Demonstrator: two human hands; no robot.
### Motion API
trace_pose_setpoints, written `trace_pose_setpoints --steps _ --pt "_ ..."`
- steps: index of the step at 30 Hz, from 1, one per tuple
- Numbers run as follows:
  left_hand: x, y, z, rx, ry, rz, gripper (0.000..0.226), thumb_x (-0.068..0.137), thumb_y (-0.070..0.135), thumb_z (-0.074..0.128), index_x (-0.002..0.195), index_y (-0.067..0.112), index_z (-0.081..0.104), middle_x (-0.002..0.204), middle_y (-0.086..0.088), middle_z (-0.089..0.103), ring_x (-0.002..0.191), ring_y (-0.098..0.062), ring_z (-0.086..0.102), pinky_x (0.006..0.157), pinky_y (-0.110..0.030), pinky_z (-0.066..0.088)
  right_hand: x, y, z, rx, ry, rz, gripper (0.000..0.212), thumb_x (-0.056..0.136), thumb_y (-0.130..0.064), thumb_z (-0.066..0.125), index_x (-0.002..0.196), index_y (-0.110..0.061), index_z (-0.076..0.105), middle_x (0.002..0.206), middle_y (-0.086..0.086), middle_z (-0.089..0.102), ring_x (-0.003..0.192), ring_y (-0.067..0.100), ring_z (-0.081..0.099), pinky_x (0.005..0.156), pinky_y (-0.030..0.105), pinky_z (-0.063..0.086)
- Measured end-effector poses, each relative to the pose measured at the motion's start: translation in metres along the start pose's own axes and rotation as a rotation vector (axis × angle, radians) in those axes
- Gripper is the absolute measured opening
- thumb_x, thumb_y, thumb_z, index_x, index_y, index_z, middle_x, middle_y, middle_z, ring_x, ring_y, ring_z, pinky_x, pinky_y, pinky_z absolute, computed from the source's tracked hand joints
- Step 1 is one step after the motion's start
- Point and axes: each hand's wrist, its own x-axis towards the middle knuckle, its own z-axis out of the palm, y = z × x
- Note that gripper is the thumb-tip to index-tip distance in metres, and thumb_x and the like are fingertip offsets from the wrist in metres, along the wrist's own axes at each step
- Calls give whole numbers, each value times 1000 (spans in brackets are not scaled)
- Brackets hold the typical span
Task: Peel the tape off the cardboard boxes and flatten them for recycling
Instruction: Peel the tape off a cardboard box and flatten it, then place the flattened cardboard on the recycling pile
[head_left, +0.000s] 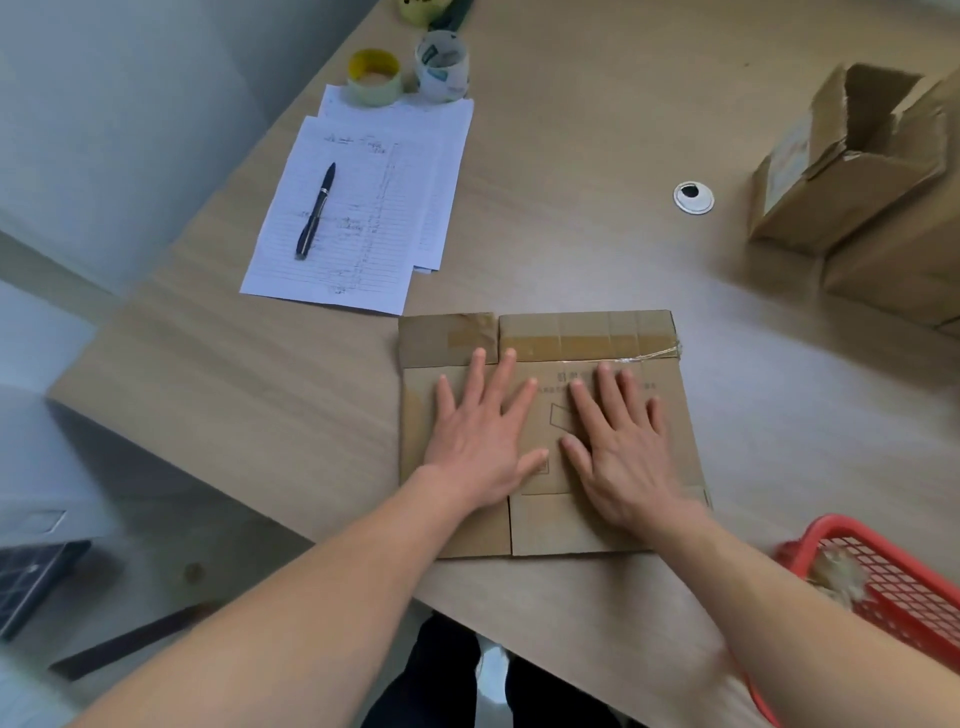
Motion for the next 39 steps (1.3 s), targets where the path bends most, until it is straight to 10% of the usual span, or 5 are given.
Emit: trace_pose_setpoints --steps 20,26,31,39 --pt "0 -5 20 -19 87 -116 85 89 80 26 158 38 -2 163 1 -27 150 -24 -25 120 -57 -8 3 -1 11 87 123 89 72 93 -64 27 157 -29 26 167 7 12 154 25 9 120 51 14" --pt "-71 -2 46 -202 106 -445 84 85 84 26 155 45 -1 162 -6 -28 150 -31 -23 122 -52 -2 -10 13 -1 339 279 370 66 79 -53 67 131 -16 49 142 18 39 135 38 37 103 56 38" --pt "-82 10 26 -613 245 -647 85 80 54 76 151 39 32 165 0 -11 152 -29 6 123 -41 20 -29 8 -23 458 181 580 64 69 -44 81 120 -20 51 121 9 56 117 40 51 95 52 45" --pt "-145 -14 10 -768 376 -755 92 74 36 86 151 21 39 143 -3 38 133 -22 38 113 -30 31 -40 -5 -48 760 88 611 62 66 -36 88 119 -19 60 116 5 71 101 30 66 90 43 53"
